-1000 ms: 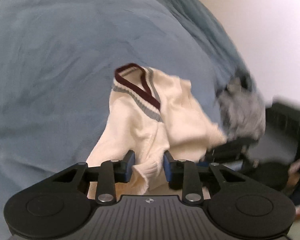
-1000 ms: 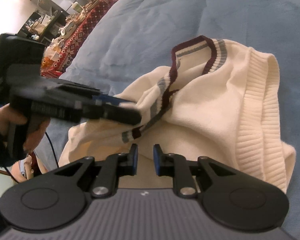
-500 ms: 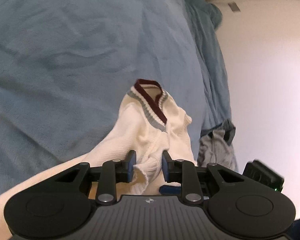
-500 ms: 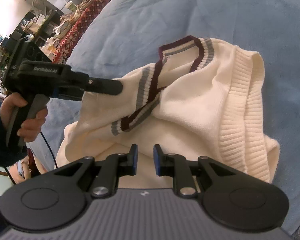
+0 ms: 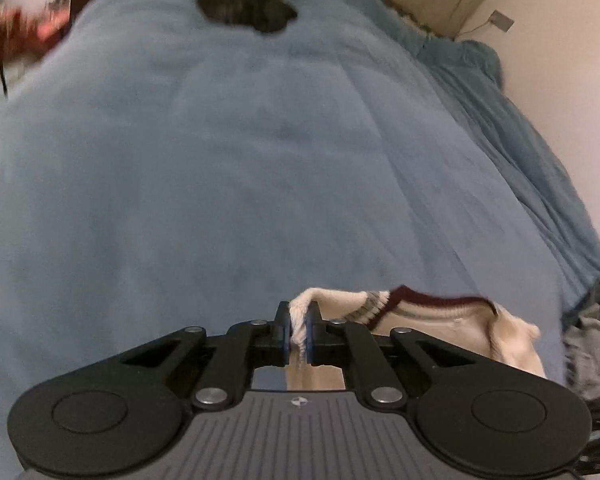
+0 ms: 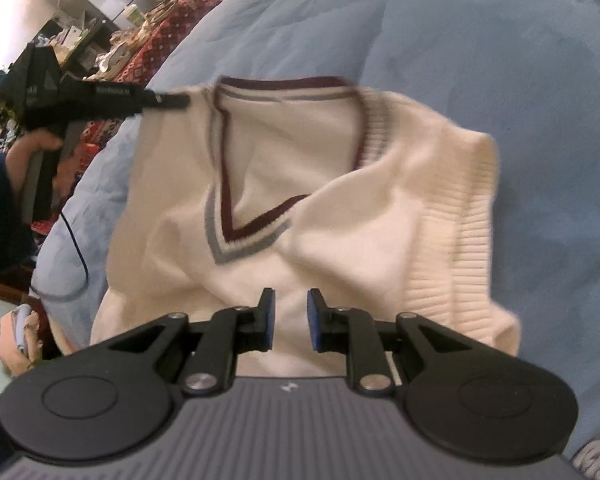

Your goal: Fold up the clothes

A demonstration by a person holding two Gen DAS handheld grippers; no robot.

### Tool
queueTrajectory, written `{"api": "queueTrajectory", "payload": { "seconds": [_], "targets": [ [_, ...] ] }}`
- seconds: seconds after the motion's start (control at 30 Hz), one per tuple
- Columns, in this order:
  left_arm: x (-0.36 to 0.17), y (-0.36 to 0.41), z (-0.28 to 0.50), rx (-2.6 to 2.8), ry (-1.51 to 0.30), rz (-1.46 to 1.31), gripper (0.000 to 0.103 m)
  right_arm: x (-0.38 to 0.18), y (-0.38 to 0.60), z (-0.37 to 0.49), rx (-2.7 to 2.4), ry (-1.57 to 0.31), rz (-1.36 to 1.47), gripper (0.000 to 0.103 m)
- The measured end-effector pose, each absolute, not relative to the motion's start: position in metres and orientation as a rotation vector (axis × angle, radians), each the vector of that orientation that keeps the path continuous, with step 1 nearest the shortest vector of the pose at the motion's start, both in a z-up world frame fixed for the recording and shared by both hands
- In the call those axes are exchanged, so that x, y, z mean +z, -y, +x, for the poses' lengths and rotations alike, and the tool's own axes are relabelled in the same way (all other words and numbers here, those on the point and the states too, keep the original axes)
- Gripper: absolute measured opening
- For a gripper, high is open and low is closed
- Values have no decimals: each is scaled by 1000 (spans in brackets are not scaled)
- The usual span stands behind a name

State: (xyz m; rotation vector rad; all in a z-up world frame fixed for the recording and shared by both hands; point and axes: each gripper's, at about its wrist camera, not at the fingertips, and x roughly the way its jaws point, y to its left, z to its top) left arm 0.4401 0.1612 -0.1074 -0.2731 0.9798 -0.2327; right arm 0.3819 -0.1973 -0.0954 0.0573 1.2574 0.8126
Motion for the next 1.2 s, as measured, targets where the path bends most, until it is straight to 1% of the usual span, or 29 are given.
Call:
{"api": "queueTrajectory", "payload": {
  "seconds": [0.13, 0.2, 0.3, 0.43, 0.57, 0.6, 0.67, 0.73, 0.83, 0.87, 0.9, 0.93, 1.07, 1.2],
  "targets": [
    [-96, -162, 456, -196, -860, -89, 7, -94, 196, 388, 796, -1244, 53, 20],
    [-107, -164, 458, -174, -851, -42, 8, -93, 194, 389, 797, -1240, 42, 20],
    [-133, -170, 462, -201, -935, -99, 9, -86, 192, 395, 791, -1208, 13, 20],
    [-152, -175, 461, -199, -993, -153, 10, -69, 193, 422, 752, -1111, 4, 20],
    [-163, -187, 461, -185, -1024, -246, 11, -59, 180, 462, 721, -1030, -40, 23],
    [-162, -187, 464, -185, -1027, -257, 11, -59, 175, 473, 729, -1015, -58, 26],
    [-167, -191, 465, -199, -1036, -274, 15, -67, 162, 495, 747, -1018, -133, 30],
    [-170, -192, 466, -208, -1042, -269, 22, -85, 145, 511, 787, -1030, -232, 30],
    [-174, -194, 472, -235, -1050, -287, 23, -116, 121, 520, 869, -1094, -366, 30],
    [-174, -193, 475, -247, -1051, -294, 21, -122, 116, 520, 895, -1100, -405, 25],
    [-177, -193, 478, -259, -1056, -299, 11, -127, 112, 518, 919, -1097, -446, 6],
    [-176, -193, 478, -280, -1058, -302, 6, -128, 110, 515, 934, -1094, -477, 6],
    [-157, -190, 483, -310, -1021, -230, 5, -101, 110, 512, 907, -986, -564, 5],
    [-118, -196, 501, -290, -872, -196, 5, -66, 124, 557, 752, -883, -514, 4]
  ]
}}
